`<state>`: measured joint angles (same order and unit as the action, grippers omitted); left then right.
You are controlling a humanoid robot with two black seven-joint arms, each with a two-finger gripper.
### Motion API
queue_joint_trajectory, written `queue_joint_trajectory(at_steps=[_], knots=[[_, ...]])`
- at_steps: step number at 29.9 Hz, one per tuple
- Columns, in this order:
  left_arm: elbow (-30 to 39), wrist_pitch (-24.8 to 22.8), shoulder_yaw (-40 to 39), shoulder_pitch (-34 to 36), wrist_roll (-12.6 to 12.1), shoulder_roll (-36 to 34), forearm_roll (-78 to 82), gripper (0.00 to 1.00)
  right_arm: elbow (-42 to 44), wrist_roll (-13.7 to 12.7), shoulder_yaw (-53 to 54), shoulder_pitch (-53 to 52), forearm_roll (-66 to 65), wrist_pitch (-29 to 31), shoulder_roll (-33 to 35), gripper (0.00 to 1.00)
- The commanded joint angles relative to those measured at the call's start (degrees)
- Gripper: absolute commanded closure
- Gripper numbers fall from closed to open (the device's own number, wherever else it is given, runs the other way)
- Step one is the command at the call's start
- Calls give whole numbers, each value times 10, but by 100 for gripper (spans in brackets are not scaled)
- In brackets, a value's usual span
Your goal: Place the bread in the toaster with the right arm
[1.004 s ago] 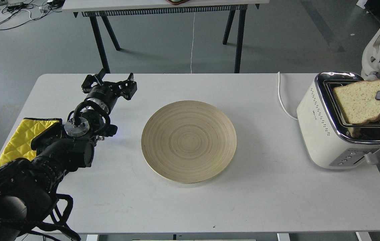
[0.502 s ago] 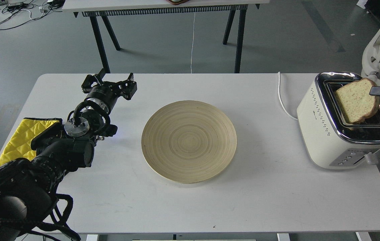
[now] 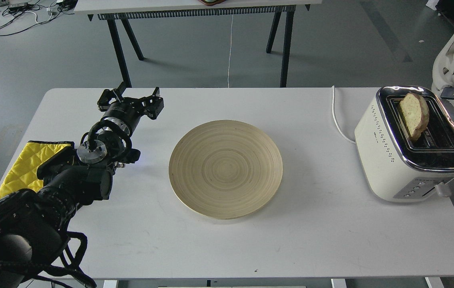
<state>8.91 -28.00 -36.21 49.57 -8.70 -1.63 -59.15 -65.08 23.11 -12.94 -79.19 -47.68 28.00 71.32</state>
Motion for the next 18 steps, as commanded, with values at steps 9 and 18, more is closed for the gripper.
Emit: queue_joint_trajectory(at_steps=[9,18], knots=[[1,0,0,0,0,0,0,0,-4,6,21,27,259,0,-116,4],[0,0,0,0,0,0,0,0,38,36,114,148,344,-5,-298,3]])
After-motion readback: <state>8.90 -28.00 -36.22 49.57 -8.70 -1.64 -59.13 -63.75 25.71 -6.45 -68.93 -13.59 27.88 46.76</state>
